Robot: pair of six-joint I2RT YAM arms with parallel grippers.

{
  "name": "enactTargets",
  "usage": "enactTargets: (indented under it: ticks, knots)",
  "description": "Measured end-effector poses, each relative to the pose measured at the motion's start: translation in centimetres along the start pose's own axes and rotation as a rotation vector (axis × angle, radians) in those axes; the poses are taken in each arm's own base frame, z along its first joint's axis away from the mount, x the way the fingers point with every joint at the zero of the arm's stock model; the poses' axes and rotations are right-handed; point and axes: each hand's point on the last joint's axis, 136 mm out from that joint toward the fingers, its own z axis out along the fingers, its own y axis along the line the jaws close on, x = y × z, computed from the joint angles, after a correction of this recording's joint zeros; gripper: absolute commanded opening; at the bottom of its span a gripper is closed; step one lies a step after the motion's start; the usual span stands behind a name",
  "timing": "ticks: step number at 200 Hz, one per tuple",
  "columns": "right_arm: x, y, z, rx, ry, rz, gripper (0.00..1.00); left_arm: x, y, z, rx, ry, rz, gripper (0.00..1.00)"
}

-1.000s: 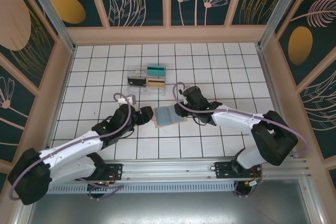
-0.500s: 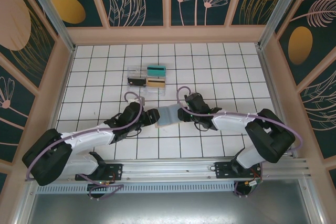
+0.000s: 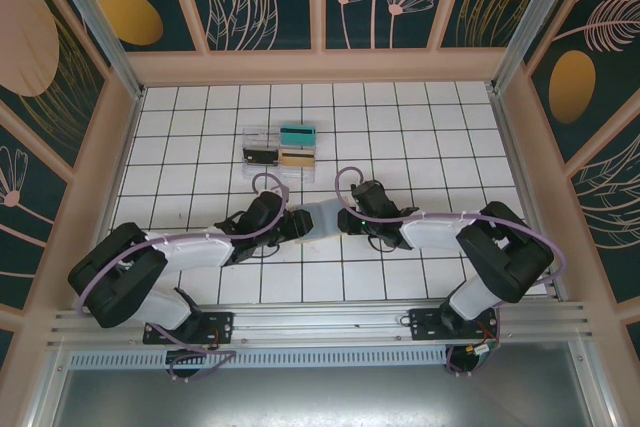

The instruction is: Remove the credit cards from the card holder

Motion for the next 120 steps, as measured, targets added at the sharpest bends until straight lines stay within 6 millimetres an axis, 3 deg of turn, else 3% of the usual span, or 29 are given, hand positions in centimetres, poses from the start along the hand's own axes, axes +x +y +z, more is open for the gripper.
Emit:
enactTargets:
  ticks: [120]
  knots:
    - [0.1,0.2,0.2,-0.015,0.003,0.0,0.31,0.1,0.5,1.4,-0.049,0.024,0.004,0.45]
